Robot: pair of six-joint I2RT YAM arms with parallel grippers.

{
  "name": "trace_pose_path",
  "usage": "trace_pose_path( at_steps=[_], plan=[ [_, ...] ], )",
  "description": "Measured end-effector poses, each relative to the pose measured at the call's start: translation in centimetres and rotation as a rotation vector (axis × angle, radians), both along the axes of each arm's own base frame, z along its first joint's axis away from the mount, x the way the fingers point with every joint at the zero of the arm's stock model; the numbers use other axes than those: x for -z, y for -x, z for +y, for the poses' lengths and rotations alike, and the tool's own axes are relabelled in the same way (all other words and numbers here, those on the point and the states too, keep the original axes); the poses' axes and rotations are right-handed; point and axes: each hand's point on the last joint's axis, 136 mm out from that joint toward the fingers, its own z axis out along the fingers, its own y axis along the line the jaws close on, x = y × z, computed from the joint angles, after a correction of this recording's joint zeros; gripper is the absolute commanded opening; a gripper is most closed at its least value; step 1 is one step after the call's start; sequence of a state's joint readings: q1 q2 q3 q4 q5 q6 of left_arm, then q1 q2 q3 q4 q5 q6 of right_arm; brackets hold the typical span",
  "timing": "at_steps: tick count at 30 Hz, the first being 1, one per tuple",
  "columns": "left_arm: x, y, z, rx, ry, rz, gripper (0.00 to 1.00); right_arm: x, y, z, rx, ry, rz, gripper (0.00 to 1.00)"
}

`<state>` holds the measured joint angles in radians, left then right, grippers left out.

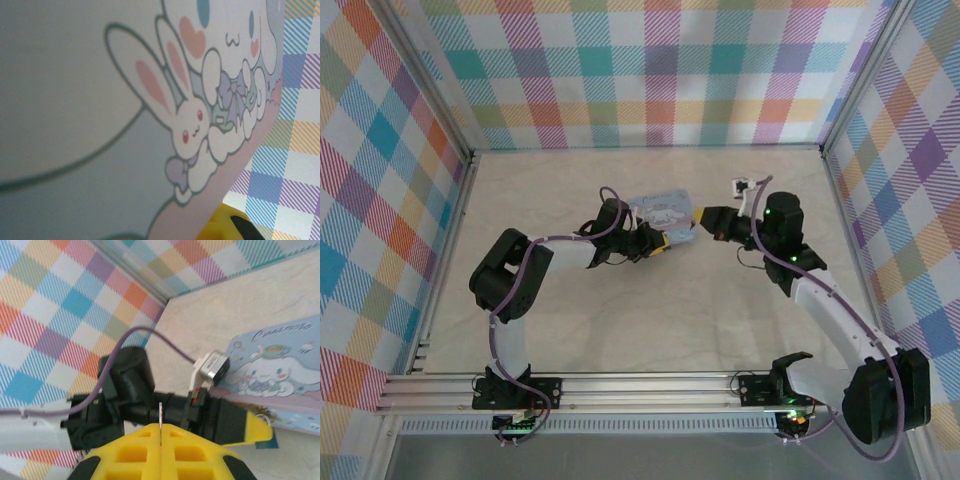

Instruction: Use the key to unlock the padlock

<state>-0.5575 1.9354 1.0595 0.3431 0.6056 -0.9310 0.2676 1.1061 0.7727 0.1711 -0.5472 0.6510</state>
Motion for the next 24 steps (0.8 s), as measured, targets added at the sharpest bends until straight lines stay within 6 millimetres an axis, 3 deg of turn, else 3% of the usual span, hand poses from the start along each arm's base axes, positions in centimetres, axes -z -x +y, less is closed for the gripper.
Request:
trace_pose_path(
  at_steps=[4, 7, 17, 24],
  plan=[
    [0.0, 0.0, 0.0, 0.000, 0.000, 0.000, 0.09, 1.6, -1.6, -2.8, 0.080, -0.056, 0.058, 0.00],
    [0.0, 0.0, 0.0, 0.001, 0.001, 0.001, 0.09, 3.6, -1.4, -3.5, 0.093, -0.091, 0.119, 0.00],
    [-0.1, 0.0, 0.1, 0.002, 0.007, 0.005, 0.09, 11.0, 0.6, -2.8, 0.075, -0.204, 0.317, 0.00],
    [-0.3, -0.2, 0.1, -0.005, 0.018, 0.011, 0.09, 12.3, 1.6, -0.4, 0.009, -0.238, 0.331, 0.00]
  ],
)
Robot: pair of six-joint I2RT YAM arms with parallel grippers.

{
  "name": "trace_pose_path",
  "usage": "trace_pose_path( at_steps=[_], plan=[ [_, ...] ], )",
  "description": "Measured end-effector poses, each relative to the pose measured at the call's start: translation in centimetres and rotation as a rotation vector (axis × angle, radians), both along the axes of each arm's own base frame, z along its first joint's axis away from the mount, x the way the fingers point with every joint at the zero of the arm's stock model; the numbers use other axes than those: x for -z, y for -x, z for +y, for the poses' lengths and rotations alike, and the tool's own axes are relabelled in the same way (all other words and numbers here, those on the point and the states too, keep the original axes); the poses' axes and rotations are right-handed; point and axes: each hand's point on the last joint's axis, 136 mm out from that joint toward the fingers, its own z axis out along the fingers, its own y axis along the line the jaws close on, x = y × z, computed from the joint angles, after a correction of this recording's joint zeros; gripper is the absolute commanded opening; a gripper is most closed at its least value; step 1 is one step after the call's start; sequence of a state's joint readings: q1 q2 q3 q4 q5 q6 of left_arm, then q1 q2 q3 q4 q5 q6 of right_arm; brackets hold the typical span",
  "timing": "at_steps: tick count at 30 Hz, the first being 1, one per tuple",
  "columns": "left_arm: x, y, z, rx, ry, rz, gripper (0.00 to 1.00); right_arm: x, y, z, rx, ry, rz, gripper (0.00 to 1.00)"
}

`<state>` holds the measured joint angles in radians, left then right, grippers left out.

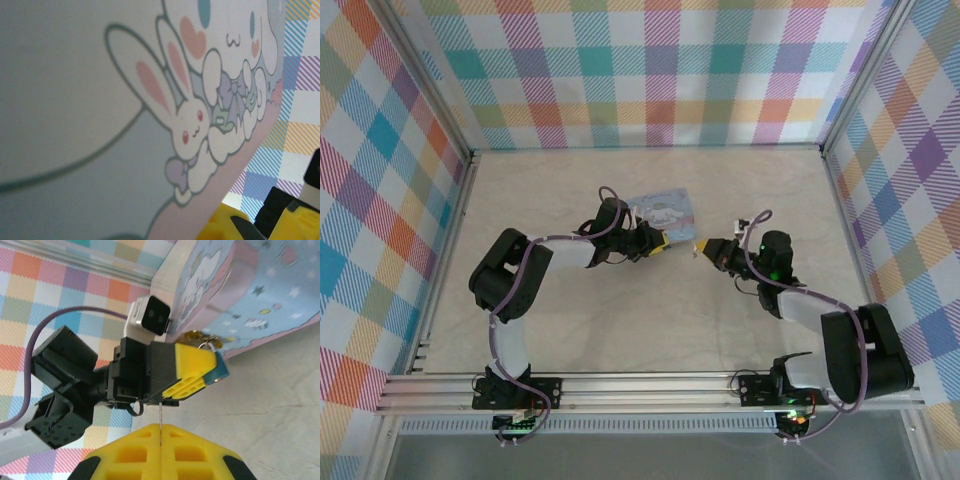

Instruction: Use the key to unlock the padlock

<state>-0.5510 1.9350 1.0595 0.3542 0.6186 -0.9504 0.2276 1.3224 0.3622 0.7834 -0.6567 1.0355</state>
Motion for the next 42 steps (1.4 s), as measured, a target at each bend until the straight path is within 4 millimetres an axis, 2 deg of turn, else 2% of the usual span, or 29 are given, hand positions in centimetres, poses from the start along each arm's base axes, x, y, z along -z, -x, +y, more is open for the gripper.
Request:
trace_pose_path(
  at_steps=[8, 12, 17, 23, 28, 42],
  plan=[
    [-0.3, -0.1, -0.1, -0.002, 0.014, -0.003, 0.09, 3.6, 0.4, 1.5, -0.004, -0.036, 0.075, 0.00],
    [-0.4, -0.1, -0.2, -0.002, 0.021, 0.004, 0.09, 4.5, 0.2, 2.4, -0.012, -0.066, 0.083, 0.00],
    [-0.6, -0.1, -0.3, -0.003, 0.030, 0.002, 0.09, 6.5, 0.2, 3.1, -0.010, -0.077, 0.130, 0.00],
    [-0.9, -0.2, -0.4, 0.000, 0.045, -0.003, 0.09, 5.9, 0.1, 3.7, -0.012, -0.089, 0.097, 0.00],
    [-1.2, -0.3, -0.5, -0.005, 0.058, -0.008, 0.10, 6.4, -0.3, 3.7, -0.002, -0.085, 0.103, 0.00],
    [-1.5, -0.3, -0.6, -0.002, 0.073, -0.013, 0.10, 5.9, -1.5, 4.1, 0.005, -0.094, 0.081, 0.00]
  ],
)
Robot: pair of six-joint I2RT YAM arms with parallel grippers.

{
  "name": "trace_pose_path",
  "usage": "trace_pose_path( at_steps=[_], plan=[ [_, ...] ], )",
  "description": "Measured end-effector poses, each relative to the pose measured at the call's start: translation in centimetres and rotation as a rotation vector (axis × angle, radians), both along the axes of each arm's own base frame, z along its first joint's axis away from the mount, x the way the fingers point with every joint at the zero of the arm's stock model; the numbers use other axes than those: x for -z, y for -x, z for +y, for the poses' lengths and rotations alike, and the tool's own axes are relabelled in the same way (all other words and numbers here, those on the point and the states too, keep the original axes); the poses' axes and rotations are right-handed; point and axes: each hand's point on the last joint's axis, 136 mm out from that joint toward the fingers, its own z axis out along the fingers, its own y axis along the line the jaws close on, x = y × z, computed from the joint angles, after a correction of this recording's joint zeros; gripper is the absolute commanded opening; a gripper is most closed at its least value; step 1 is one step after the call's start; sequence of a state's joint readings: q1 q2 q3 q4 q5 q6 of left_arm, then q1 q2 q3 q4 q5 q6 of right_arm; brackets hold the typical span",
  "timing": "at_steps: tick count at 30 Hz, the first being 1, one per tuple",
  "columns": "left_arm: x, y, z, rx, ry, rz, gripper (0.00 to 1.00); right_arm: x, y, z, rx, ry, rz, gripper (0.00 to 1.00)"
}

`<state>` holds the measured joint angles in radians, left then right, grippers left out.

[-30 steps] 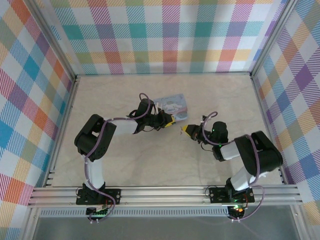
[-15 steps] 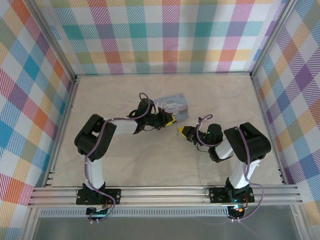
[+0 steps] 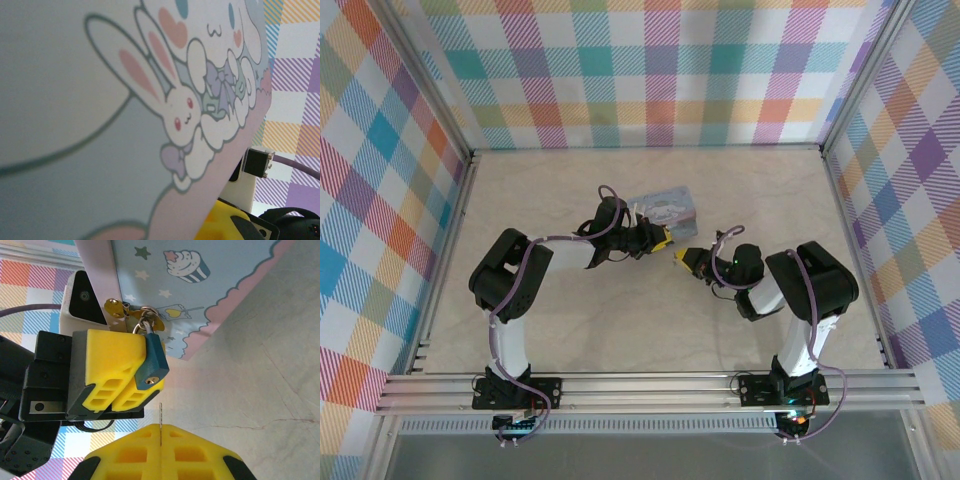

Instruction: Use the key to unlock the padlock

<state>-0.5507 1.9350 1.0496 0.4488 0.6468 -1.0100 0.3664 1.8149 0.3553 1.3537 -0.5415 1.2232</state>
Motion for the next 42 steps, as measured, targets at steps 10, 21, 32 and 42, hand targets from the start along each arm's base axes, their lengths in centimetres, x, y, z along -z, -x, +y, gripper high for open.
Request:
trace_pose_path(
  at_steps=[10, 21, 32, 42],
  plan=[
    [0.01, 0.01, 0.01, 0.000, 0.000, 0.000, 0.10, -0.04, -0.11, 0.12, -0.002, -0.001, -0.001, 0.00],
    [0.04, 0.02, 0.01, 0.000, 0.000, 0.001, 0.10, -0.39, -0.40, 0.24, -0.002, -0.008, -0.009, 0.00],
    [0.28, 0.24, 0.09, -0.001, 0.003, 0.012, 0.10, -0.74, -0.80, 0.52, -0.001, -0.015, -0.016, 0.00],
    [0.22, 0.22, 0.08, -0.004, 0.008, 0.012, 0.10, -0.77, -0.92, 0.65, -0.002, -0.021, -0.015, 0.00]
  ],
)
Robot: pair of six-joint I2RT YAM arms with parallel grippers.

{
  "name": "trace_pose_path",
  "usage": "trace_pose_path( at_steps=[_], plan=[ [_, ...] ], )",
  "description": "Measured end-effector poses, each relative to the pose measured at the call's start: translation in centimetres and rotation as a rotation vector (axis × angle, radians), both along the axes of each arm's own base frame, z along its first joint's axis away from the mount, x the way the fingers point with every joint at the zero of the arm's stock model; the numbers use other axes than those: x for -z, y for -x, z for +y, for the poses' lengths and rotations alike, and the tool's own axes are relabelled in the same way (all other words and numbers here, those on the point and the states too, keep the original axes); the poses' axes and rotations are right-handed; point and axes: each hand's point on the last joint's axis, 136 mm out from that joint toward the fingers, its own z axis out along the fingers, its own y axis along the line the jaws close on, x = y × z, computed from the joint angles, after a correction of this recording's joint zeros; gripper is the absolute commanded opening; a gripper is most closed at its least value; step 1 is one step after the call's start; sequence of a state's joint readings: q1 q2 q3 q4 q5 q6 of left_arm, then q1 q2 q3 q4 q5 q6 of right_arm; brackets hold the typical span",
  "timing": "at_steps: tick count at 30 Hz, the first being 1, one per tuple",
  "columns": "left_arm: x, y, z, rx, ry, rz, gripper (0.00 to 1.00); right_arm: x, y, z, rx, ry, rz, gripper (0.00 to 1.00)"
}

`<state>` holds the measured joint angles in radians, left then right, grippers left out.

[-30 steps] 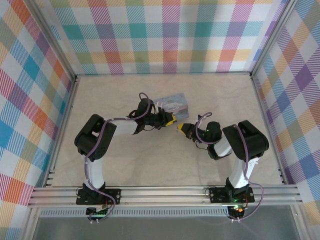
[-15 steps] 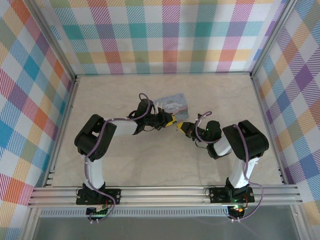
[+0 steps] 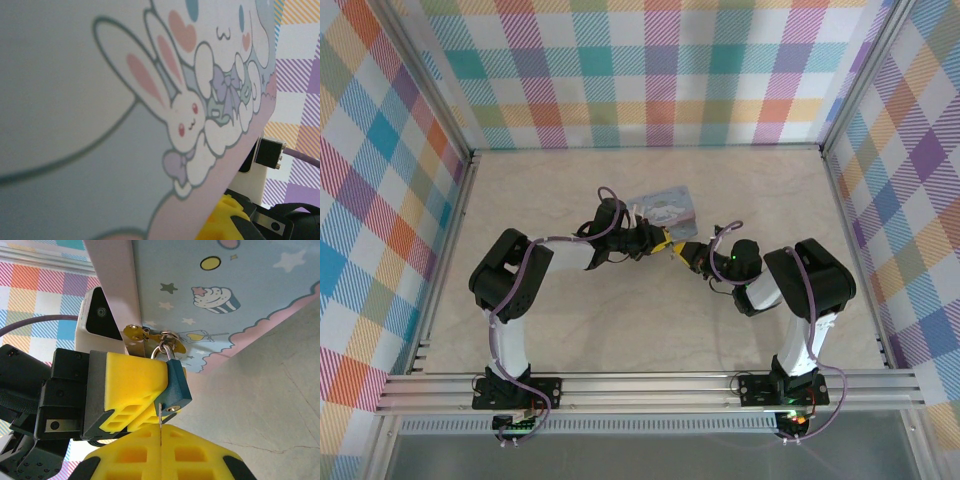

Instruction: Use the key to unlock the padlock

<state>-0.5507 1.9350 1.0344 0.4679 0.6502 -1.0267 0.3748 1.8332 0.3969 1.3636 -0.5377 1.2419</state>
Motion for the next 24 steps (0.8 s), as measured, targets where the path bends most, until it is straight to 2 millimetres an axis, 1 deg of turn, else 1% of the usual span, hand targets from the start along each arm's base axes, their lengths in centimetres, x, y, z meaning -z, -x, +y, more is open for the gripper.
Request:
trace_pose_path(
  at_steps=[6, 11, 16, 20, 24],
  plan=[
    [-0.1, 0.0, 0.0, 0.000, 0.004, -0.003, 0.10, 1.1, 1.1, -0.4, 0.003, 0.014, 0.032, 0.00],
    [-0.1, 0.0, 0.0, 0.000, 0.004, -0.003, 0.10, 1.1, 1.2, -0.3, 0.000, 0.015, 0.034, 0.00],
    [0.0, 0.0, 0.0, -0.001, 0.005, -0.001, 0.10, 0.9, 1.0, -0.2, 0.000, 0.012, 0.026, 0.00],
    [0.1, 0.2, 0.0, 0.001, 0.006, 0.002, 0.10, 0.2, 0.4, 0.0, 0.000, 0.004, 0.006, 0.00],
    [-0.2, -0.1, 0.1, -0.005, 0.015, -0.009, 0.10, -0.1, 0.1, 0.1, 0.000, -0.001, -0.004, 0.00]
  ],
)
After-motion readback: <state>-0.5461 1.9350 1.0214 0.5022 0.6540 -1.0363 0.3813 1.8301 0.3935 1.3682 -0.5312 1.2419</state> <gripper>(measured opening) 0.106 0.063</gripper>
